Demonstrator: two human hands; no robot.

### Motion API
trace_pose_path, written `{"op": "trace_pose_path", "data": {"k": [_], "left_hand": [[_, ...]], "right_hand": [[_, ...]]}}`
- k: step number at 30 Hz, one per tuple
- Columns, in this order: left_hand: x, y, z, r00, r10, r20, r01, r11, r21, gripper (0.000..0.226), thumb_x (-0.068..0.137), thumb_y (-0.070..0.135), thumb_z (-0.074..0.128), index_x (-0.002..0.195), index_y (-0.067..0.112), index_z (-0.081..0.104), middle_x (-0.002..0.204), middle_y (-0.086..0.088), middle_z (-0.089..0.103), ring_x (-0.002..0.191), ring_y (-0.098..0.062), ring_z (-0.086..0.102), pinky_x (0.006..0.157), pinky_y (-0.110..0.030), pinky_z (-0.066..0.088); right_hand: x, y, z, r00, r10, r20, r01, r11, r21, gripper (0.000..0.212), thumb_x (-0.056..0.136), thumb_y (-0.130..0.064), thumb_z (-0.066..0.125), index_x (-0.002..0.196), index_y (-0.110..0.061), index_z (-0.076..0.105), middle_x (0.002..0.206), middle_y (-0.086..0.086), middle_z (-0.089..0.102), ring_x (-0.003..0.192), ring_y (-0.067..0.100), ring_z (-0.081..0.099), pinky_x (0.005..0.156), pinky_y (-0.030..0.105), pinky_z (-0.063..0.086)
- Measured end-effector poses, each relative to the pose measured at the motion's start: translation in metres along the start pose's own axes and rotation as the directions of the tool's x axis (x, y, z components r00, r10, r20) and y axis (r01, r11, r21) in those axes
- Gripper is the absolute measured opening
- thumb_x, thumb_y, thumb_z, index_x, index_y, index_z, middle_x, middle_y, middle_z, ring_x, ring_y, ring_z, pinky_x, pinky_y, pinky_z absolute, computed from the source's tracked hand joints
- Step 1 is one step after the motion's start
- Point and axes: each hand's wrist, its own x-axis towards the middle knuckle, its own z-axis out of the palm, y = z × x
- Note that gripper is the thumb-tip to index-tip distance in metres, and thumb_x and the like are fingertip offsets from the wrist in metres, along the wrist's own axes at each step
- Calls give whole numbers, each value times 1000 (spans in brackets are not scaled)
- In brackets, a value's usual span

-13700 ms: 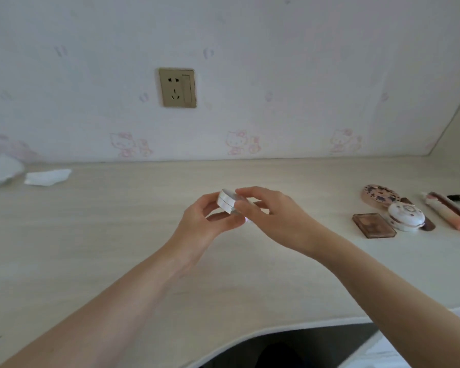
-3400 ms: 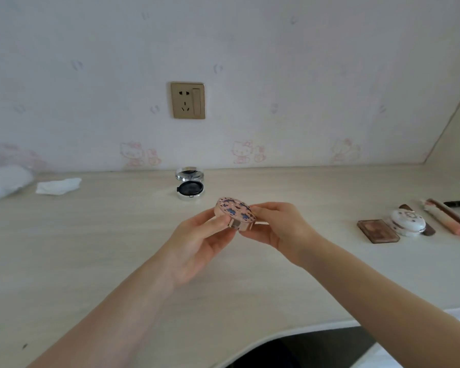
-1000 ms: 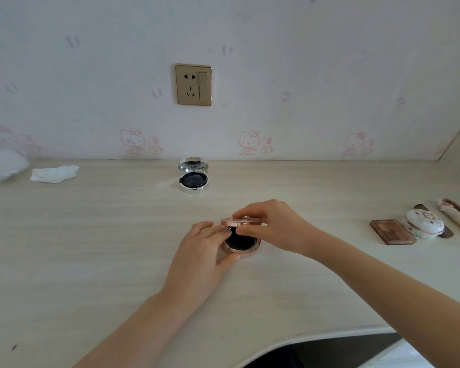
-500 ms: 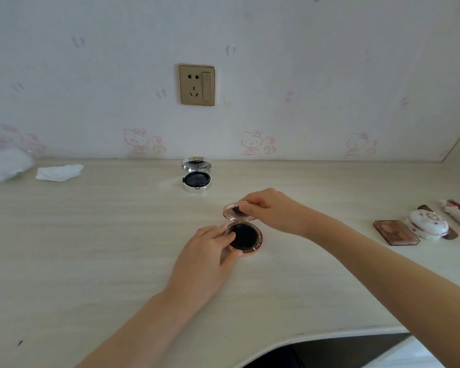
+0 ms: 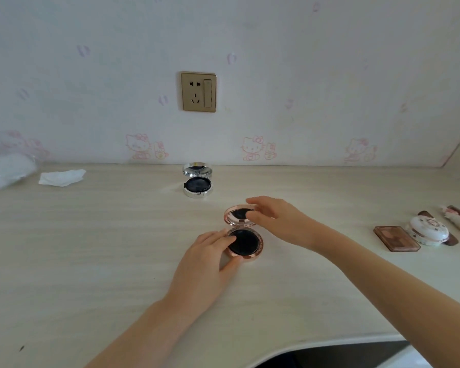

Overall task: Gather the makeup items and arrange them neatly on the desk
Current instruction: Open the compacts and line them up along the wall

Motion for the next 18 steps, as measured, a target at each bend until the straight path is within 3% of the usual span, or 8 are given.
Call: {"op": "trace_pose_path", "data": {"k": [5,9,11,14,18], "left_hand": [[0,2,-1,999,-2,-39,1,999,-48,47,85,43,61,129,29,55,132,15,55,127,-2,40,104,-12,28],[1,2,-1,1000,-20,-22,19,998,-57,48,84,50,58,128,30,56,122,12,58,125,-4,42,103,-22,35],[1,1,1,999,-36,-2,36,998,-47,47,86,47,60,130,31,54,125,9,57,128,-5,39,105,-26,35],[3,-1,3,999,-46,-8,45,998,-41,48,87,44,62,133,31,52,131,9,55,133,-4,35,108,-22,30],[7,0,4,1000,-19,-1,19,999,-29,46,87,41,63,131,30,53,124,8,58,127,-8,41,103,-24,35]], "right_hand": [[-33,27,27,990,43,-138,-51,997,-60,66,91,-45,54,148,-25,25,140,-9,49,124,12,47,97,22,36],[-49,33,48,983,-19,-181,-8,989,-150,85,87,-56,54,152,-23,11,149,-12,37,137,8,29,107,18,23],[-51,29,51,975,-84,-207,50,985,-167,85,87,-56,55,152,-19,14,147,-10,38,138,9,29,106,15,22],[-49,22,52,952,-199,-234,162,972,-169,73,88,-48,58,147,-20,25,132,-12,53,124,8,43,97,9,29],[-46,20,50,945,-219,-241,189,972,-141,68,87,-48,59,144,-24,29,124,-17,58,112,4,47,87,3,29]]}}
